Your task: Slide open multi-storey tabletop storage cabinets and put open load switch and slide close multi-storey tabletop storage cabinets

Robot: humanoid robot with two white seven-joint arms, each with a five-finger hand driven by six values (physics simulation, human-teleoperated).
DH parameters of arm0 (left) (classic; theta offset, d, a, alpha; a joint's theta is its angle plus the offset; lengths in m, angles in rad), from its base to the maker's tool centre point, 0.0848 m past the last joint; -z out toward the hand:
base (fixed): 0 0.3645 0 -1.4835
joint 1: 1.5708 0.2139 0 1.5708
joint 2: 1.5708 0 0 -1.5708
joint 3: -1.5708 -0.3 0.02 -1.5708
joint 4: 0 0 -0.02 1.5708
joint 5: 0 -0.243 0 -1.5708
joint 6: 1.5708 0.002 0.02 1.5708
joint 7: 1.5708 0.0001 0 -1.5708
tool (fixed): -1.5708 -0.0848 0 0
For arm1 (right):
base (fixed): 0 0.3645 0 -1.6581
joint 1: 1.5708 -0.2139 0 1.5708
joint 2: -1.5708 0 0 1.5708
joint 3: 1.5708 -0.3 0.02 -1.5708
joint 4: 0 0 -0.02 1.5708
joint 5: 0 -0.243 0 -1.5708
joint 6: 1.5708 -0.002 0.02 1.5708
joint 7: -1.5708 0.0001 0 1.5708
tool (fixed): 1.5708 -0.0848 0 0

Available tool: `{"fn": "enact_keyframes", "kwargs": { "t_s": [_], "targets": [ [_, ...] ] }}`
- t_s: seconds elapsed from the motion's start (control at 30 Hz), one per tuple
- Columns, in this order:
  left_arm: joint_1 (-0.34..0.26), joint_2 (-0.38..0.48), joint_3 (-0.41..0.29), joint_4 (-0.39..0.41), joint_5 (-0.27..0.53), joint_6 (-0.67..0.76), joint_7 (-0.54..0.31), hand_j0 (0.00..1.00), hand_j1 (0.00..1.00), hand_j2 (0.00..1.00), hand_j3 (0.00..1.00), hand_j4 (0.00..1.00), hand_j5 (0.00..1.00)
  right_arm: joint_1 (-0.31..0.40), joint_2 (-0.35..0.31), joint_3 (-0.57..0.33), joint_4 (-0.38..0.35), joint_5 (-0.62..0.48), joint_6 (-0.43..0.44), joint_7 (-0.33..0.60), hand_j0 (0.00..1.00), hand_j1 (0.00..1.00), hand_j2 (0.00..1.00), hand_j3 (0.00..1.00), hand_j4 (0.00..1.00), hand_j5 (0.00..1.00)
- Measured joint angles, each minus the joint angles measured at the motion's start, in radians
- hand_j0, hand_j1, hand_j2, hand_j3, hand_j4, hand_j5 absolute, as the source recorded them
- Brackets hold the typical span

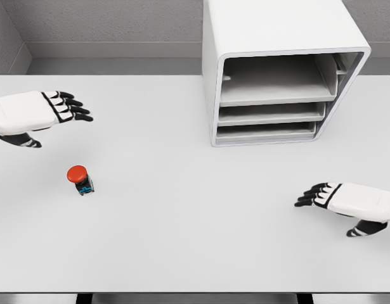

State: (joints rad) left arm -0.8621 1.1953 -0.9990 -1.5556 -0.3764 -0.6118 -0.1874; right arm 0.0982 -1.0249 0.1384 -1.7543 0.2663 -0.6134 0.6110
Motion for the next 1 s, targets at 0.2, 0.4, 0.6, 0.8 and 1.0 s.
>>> {"fn": "enact_keyframes", "kwargs": {
  "t_s": [0.2, 0.4, 0.6, 0.8, 1.0],
  "targets": [
    [0.006, 0.008, -0.060, -0.006, -0.007, 0.000, -0.028, 1.00, 1.00, 1.00, 1.00, 1.00, 1.00, -0.026, 0.001, 0.005, -0.003, -0.001, 0.000, 0.000, 1.00, 1.00, 1.00, 1.00, 1.00, 1.00],
    [0.008, 0.003, -0.121, -0.031, -0.009, 0.000, -0.081, 1.00, 1.00, 1.00, 1.00, 1.00, 1.00, -0.236, 0.026, 0.036, -0.001, -0.005, 0.002, 0.000, 1.00, 1.00, 1.00, 1.00, 1.00, 1.00],
    [0.009, -0.021, -0.134, -0.042, -0.009, 0.000, -0.110, 1.00, 1.00, 1.00, 1.00, 1.00, 1.00, -0.397, 0.059, 0.112, 0.010, -0.059, 0.001, 0.000, 1.00, 1.00, 1.00, 1.00, 1.00, 1.00],
    [0.011, -0.032, -0.151, -0.071, -0.009, 0.000, -0.116, 1.00, 1.00, 1.00, 1.00, 1.00, 1.00, -0.482, 0.102, 0.134, 0.030, -0.088, 0.000, 0.000, 1.00, 1.00, 1.00, 1.00, 1.00, 1.00],
    [0.011, -0.034, -0.167, -0.081, -0.015, 0.000, -0.118, 1.00, 1.00, 1.00, 1.00, 1.00, 1.00, -0.598, 0.141, 0.196, 0.076, -0.092, 0.001, 0.000, 1.00, 1.00, 1.00, 1.00, 1.00, 1.00]
  ]
}}
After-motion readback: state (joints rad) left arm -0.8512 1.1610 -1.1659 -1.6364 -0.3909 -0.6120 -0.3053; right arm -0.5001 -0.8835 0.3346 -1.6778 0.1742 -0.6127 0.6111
